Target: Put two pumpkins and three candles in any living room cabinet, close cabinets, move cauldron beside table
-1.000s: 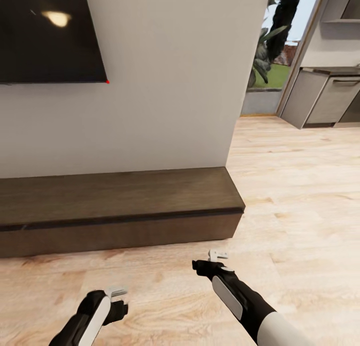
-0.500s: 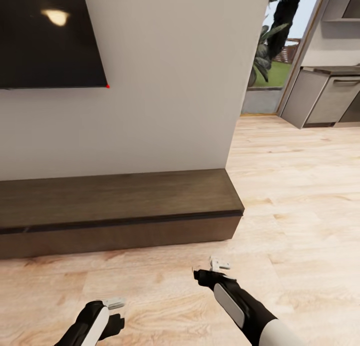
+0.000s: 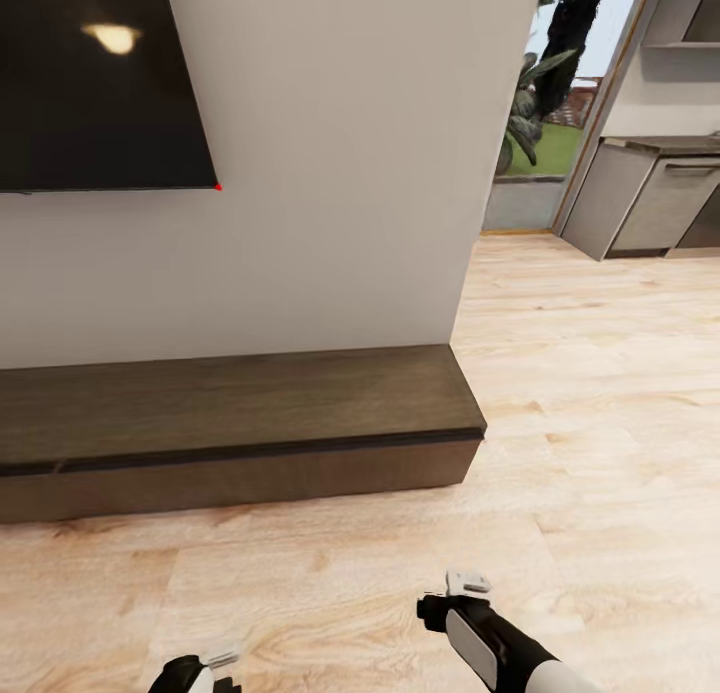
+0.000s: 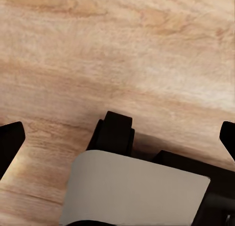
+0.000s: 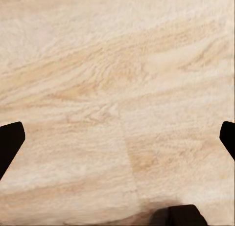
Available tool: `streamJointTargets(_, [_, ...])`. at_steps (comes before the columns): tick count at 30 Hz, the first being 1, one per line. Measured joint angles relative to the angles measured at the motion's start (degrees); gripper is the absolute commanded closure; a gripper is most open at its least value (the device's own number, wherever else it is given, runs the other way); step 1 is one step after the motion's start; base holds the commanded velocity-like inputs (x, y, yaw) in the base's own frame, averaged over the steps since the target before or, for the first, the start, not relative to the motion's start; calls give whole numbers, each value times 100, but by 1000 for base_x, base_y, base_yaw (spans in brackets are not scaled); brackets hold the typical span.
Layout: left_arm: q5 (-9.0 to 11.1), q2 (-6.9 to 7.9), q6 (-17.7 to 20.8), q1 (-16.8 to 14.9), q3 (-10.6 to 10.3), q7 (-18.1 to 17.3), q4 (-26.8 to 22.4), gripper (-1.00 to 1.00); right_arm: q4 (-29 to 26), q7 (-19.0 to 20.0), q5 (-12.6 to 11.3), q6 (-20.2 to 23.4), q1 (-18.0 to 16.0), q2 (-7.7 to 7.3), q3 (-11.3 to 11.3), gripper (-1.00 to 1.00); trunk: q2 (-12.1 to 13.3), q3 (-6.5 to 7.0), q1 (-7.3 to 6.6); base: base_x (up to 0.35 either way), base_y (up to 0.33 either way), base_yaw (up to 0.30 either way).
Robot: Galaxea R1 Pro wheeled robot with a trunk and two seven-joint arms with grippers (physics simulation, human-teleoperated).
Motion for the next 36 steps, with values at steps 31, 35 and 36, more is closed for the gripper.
streamJointTargets(31, [-467,845,-3464,24,-149,-908,3562,-100,2607,1217,-265,-2223,655,-26,-60,-100,1243,556,-681,0,0,0])
streamJointTargets(35, [-464,850,-3717,45,-150,-912,3640,-100,2607,1225,-353,-2244,690,-48,-58,-100,1403,628,-769,0,0,0])
streamJointTargets(36, [-464,838,-3753,48,-150,-913,3652,-100,2607,1225,-356,-2248,692,-50,-57,-100,1444,646,-791,0,0,0])
